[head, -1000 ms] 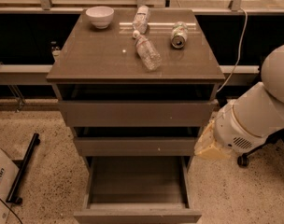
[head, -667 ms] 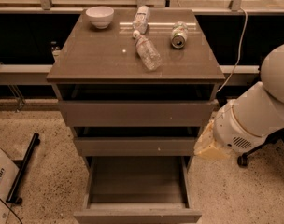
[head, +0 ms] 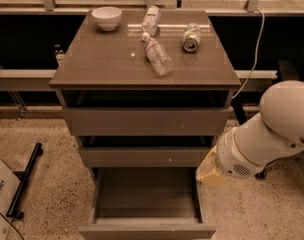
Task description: Close bottom drawer
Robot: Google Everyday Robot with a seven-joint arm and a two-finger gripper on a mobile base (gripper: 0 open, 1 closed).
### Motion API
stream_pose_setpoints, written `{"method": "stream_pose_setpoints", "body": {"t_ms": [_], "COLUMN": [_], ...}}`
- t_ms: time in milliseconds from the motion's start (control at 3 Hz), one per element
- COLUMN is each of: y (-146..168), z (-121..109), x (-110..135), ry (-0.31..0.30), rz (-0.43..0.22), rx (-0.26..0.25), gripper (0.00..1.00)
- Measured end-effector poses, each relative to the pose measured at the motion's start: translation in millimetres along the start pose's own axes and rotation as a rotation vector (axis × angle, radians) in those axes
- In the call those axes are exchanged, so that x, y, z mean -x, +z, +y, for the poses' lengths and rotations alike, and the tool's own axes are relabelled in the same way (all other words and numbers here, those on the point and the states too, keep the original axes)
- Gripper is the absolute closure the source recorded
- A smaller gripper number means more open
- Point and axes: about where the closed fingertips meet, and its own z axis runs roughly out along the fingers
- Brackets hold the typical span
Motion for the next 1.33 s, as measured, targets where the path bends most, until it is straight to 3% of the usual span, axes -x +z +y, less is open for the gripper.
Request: {"method": "stream_pose_setpoints", "body": {"t_ms": [667, 1333], "y": [78, 146], "z": [-4, -19], "x": [-25, -43], "ry": [0.083, 0.142], "rz": [-0.075, -0.136], "rx": [0.051, 0.056], "gripper": [1.00, 1.00]}}
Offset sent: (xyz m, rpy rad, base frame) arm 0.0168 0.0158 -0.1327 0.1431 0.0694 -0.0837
